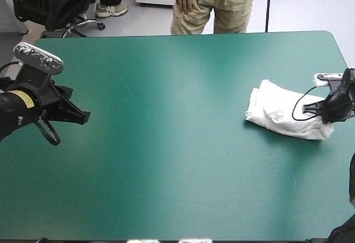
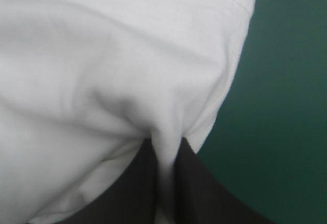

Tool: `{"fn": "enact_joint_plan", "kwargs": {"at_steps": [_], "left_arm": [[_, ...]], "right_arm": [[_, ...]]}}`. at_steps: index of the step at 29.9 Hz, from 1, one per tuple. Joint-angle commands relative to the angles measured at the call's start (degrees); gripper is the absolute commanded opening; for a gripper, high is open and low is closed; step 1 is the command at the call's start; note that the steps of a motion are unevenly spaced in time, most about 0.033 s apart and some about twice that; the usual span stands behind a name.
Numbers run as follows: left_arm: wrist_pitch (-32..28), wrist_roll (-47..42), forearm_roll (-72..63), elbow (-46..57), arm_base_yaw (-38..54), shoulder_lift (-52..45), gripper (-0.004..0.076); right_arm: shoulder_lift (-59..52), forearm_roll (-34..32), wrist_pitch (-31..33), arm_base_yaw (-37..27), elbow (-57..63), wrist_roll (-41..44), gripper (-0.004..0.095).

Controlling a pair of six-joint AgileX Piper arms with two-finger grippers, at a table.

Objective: Fold the cloth

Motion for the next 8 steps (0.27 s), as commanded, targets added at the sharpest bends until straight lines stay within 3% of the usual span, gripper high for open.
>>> {"fn": "enact_joint_plan", "kwargs": {"at_steps": [1,5,8], "left_arm": [[-1.7,-0.1,0.4,-1.3,-0.1,-0.9,-0.0017],[1.3,-0.1,1.2,-1.3,-0.1,-0.9,-0.0017],[2.2,-0.1,2.9,-1.3,-0.1,-1.1,-0.0017]], "right_arm": [[-3.2,-0.7,-1.5,-0.5,-1.3,0.8,-0.0015],[-3.2,0.8,-1.7,-0.5,-1.3,-0.1,0.0024],[-3.2,2.4,-1.8,-0.5,-1.3,-1.5,0.0168]]}}
